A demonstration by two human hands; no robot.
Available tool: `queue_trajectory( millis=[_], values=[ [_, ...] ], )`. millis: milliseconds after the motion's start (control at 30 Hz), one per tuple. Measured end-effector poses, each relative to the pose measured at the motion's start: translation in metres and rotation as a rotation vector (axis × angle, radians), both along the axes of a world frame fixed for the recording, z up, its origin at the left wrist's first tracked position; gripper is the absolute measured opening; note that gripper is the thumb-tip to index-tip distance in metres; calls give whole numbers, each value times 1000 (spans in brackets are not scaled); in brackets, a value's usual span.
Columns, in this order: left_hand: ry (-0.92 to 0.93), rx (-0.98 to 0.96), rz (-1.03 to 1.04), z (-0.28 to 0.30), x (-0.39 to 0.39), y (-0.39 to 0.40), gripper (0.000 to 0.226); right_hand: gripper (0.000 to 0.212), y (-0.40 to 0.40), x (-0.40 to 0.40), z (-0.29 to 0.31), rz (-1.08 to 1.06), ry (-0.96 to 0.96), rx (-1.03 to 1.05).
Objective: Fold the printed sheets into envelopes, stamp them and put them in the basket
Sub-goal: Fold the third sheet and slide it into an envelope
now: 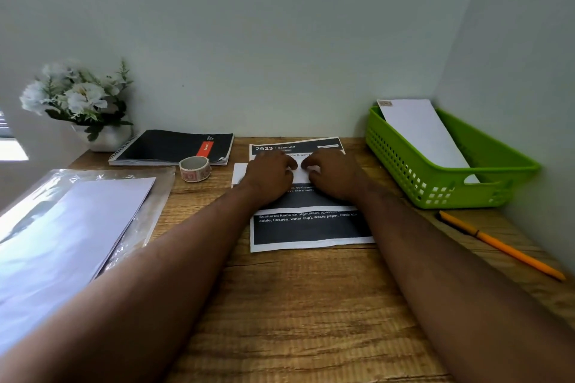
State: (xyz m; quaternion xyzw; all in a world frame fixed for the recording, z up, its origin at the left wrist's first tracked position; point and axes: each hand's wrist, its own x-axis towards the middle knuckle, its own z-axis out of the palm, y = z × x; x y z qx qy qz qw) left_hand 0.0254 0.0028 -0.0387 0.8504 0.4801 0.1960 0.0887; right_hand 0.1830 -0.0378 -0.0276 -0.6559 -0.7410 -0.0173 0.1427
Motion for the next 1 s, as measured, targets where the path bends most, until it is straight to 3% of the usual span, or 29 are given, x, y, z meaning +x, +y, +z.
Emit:
queue_trajectory(
  millis=[133,333,500,600,867,1000],
  values=[
    [161,-26,26,-3,4,7,42,45,4,-13,-4,-45,-174,-103],
    [307,3,91,-2,3,5,35,44,2,-21,-4,-116,-177,-110],
    [325,20,170,3,-9,5,45,40,3,-13,-7,-196,-208,-34],
    [363,62,206,5,-15,3,41,35,2,-10,-10,-223,-232,-1],
    [398,135,298,10,-21,-5,37,38,-5,25,-5,-402,-117,-27],
    [320,163,194,4,-21,0,37,39,-3,21,-7,-368,-184,15]
  ],
)
